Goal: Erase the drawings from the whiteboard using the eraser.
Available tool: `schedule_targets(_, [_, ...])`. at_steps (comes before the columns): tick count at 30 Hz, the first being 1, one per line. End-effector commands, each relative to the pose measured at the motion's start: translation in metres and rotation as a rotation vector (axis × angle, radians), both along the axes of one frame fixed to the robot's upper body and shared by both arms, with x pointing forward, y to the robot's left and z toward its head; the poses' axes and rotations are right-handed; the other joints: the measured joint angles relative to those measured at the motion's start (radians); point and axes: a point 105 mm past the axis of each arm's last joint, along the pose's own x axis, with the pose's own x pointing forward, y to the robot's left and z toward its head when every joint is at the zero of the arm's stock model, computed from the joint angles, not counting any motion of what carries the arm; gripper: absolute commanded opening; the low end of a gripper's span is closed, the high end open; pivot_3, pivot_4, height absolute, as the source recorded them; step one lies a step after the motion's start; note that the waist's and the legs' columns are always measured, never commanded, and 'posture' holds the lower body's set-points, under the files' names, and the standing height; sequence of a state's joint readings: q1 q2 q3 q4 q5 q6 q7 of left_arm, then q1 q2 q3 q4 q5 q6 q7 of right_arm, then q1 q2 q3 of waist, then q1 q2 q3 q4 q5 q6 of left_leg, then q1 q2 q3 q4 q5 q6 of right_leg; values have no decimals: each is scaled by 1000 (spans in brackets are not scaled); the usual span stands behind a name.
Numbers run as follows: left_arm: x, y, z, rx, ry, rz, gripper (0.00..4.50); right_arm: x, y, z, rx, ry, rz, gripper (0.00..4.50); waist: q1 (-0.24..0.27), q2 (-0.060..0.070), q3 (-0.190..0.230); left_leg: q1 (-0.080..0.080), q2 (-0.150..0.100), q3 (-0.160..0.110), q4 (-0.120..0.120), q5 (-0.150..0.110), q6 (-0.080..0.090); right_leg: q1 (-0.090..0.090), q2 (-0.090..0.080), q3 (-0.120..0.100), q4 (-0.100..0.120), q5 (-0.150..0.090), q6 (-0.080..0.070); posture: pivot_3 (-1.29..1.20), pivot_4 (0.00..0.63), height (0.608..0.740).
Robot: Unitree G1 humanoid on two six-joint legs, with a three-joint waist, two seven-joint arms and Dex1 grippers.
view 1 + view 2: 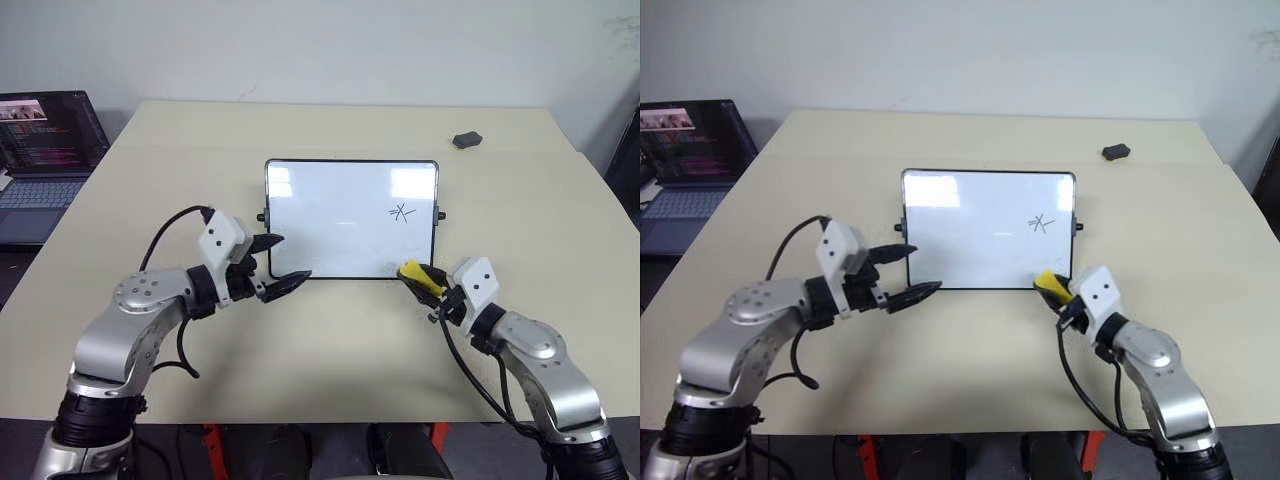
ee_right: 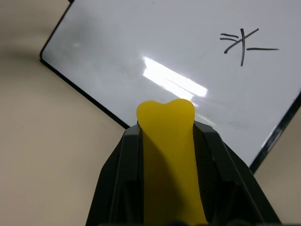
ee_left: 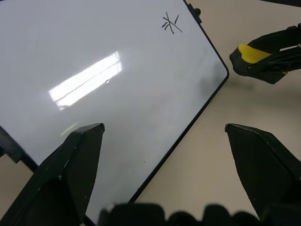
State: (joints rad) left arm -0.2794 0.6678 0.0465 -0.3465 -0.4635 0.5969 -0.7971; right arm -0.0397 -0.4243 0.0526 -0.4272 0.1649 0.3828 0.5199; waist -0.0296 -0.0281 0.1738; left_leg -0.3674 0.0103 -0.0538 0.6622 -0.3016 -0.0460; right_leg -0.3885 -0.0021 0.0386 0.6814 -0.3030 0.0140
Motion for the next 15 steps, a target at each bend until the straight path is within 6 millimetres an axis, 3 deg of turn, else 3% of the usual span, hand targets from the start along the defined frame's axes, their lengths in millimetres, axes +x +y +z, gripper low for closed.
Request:
schedule_targets(1, [3, -13, 14, -10, -77, -51, 4500, 5, -5, 21, -36, -139, -38, 1084, 0, 0, 0, 0, 0, 0, 0, 0, 0, 0, 0, 0, 0, 0, 0, 0, 150, 740])
schedule_targets(5, [4, -29, 25, -36, -124, -132, 4500, 15, -5, 34, -21, -241, -88, 1084, 0, 0, 0, 0, 0, 0, 0, 0, 0, 0, 0, 0, 0, 0, 0, 0, 150, 740])
schedule_targets(8, [6, -30, 26, -26, -128, -146, 4500, 24, -3, 43, -1, -294, -116, 1084, -2, 0, 0, 0, 0, 1, 0, 0, 0, 0, 1, 1, 0, 0, 0, 0, 150, 740])
schedule_targets(15, [11, -32, 26, -13, -138, -163, 4500, 69, -1, 70, -34, -450, -191, 1069, -2, 0, 0, 1, 0, 2, 0, 0, 0, 0, 1, 1, 1, 0, 0, 0, 150, 740])
